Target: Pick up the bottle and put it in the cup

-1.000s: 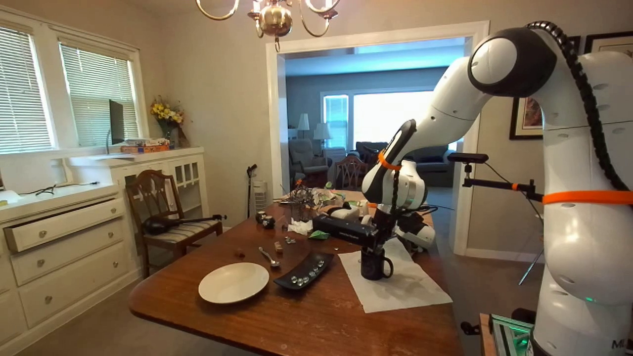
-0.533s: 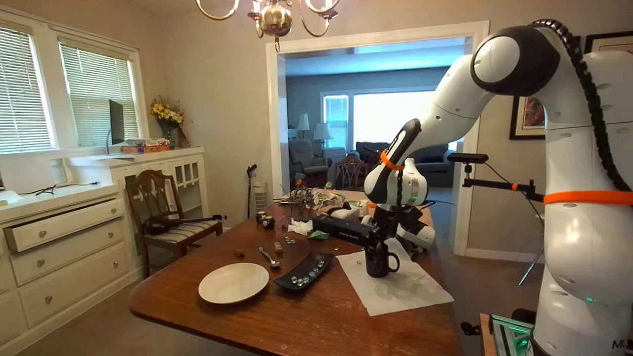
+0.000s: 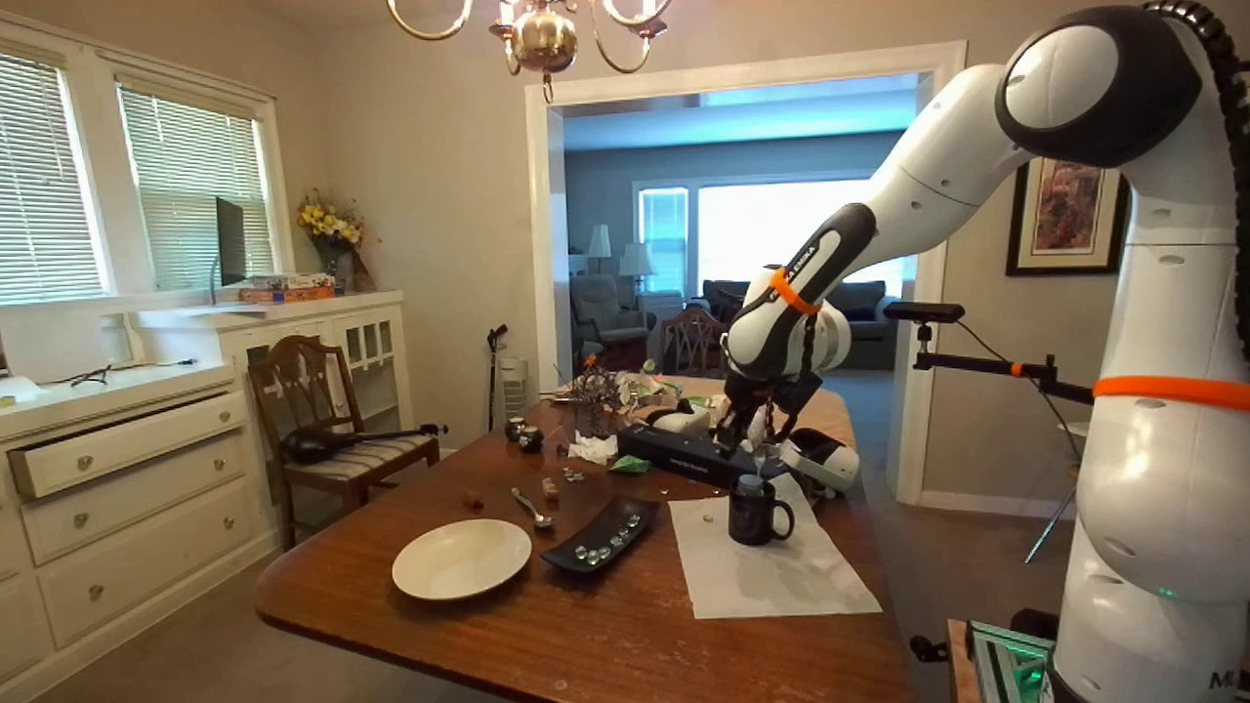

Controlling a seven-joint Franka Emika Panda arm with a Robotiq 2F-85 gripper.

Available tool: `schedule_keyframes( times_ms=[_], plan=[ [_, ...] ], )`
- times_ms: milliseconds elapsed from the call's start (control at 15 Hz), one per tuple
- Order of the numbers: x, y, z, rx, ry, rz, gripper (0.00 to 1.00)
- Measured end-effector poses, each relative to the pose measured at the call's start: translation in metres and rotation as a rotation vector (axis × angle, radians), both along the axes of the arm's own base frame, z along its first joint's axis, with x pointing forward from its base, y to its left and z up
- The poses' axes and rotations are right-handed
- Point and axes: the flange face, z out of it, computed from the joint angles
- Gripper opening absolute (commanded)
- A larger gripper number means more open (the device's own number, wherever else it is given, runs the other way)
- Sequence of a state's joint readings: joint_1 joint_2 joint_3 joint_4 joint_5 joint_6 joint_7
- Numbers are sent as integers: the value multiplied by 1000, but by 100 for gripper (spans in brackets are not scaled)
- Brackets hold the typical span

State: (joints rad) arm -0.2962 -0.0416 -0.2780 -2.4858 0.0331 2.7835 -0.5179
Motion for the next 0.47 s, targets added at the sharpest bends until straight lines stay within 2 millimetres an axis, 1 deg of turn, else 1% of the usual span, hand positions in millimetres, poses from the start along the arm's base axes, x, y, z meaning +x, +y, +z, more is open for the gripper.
schedule_keyframes(
  times_ms=[133, 200, 267, 333, 400, 467],
  plan=[
    [5, 9, 9, -9, -13, 15, 0],
    [7, 13, 13, -11, -6, 32, 26],
    [7, 20, 16, -11, 33, 69, 26],
    [9, 27, 19, -12, 78, 106, 32],
    [10, 35, 22, -13, 120, 143, 15],
    [12, 39, 25, -13, 123, 151, 22]
  ],
)
